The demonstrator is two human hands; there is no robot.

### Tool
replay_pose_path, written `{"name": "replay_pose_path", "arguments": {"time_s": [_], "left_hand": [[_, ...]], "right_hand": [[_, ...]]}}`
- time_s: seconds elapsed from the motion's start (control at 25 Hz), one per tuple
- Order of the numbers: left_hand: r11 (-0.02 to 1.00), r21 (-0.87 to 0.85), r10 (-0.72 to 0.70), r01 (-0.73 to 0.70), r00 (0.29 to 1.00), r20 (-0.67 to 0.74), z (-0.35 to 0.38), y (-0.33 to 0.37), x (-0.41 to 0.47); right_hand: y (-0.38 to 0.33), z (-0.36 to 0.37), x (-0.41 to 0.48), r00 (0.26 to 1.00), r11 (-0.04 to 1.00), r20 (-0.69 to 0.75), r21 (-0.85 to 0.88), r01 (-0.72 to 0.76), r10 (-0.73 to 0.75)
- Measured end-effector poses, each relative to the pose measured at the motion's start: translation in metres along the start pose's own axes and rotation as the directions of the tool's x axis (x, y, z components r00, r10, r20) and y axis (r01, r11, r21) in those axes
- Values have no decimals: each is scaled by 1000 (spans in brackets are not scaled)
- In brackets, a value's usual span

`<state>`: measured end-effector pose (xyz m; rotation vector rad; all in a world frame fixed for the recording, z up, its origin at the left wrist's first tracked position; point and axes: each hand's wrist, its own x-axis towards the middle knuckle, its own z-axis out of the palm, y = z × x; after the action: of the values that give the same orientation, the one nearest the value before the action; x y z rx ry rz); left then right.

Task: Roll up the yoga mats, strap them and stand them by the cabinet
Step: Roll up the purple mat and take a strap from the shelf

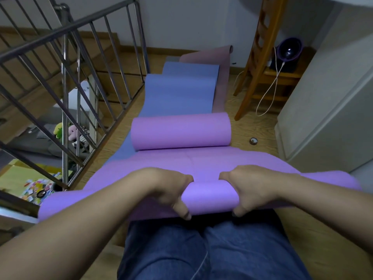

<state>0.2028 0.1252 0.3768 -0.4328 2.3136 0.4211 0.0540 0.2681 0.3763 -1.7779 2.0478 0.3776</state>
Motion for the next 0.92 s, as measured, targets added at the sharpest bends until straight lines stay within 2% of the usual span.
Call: {"name": "replay_pose_path", "arguments": {"time_s": [0.16, 0.28, 0.36, 0.44, 0.56, 0.6, 0.72, 0.8, 0.92], "left_hand": [[997, -56, 56, -48, 987, 150, 21, 14, -1], [999, 12, 35, -37, 989, 147, 28, 13, 5], [993, 110, 37, -44, 998, 58, 28, 14, 2], [975, 221, 37, -10, 992, -121, 37, 23, -2], [942, 330, 64, 57, 936, -345, 64, 41, -7], [942, 330, 77, 52, 927, -367, 70, 41, -6], [965, 259, 124, -42, 943, -309, 62, 25, 1], [988, 112, 123, -104, 976, -179, 48, 15, 11], [996, -42, 79, -79, 997, 2, 30, 7, 24]], "right_hand": [[-12, 16, -14, 981, 994, 194, 105, 6, -26], [-9, 28, -9, 971, 978, 234, 210, -12, -38], [-5, 29, -7, 972, 972, 231, 235, -21, -35], [-4, 29, -4, 969, 964, 243, 263, -24, -42], [-7, 27, -6, 957, 977, 289, 199, -76, 16], [-11, 28, -9, 964, 989, 262, 125, -74, 39], [-30, 37, -19, 999, 996, -4, -85, -36, 36], [-44, 47, -19, 993, 995, -115, -92, -31, 21], [-45, 53, -8, 980, 997, -192, -36, -64, 56]]}}
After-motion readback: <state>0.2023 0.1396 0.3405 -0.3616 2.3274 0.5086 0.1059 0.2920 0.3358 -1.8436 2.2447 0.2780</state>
